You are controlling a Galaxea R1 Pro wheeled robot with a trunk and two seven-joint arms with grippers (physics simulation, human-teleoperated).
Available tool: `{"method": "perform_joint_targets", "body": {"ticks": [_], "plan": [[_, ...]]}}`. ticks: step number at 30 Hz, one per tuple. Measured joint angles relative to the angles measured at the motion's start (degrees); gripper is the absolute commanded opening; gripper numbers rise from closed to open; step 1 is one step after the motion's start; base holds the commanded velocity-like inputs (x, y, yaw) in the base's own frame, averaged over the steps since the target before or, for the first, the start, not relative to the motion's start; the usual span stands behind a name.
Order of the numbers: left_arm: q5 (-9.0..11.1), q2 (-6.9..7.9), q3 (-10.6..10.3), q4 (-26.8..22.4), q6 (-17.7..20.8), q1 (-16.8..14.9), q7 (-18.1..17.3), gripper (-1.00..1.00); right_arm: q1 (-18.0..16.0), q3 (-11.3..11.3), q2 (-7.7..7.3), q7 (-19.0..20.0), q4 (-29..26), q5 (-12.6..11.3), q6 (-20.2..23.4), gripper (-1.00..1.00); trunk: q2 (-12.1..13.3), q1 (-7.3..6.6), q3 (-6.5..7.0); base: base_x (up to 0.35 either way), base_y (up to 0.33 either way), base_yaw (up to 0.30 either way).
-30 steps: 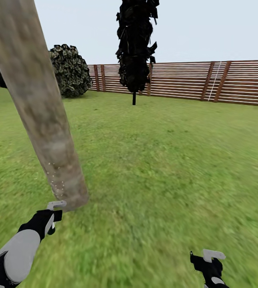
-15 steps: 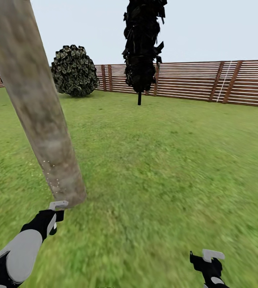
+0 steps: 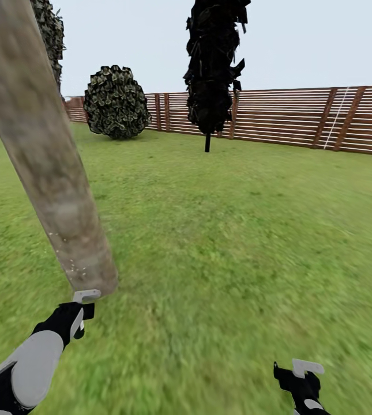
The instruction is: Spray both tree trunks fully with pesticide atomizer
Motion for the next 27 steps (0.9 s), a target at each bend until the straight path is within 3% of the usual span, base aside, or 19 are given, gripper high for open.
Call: {"method": "perform_joint_targets", "body": {"ticks": [16,27], "plan": [[-0.08,-0.26,-0.01,-0.09,0.01,0.01,0.01,-1.00,-0.02,0.01,0.01,-0.01,0.02,0.02,0.00,1.00,0.00,0.01,0.00,0.069,-0.269,0.226],[-0.04,-0.27,0.00,-0.07,0.00,0.00,0.09,-1.00,0.00,0.00,0.08,0.00,-0.01,0.03,0.00,1.00,0.00,0.01,0.00,0.101,-0.274,0.025]]}}
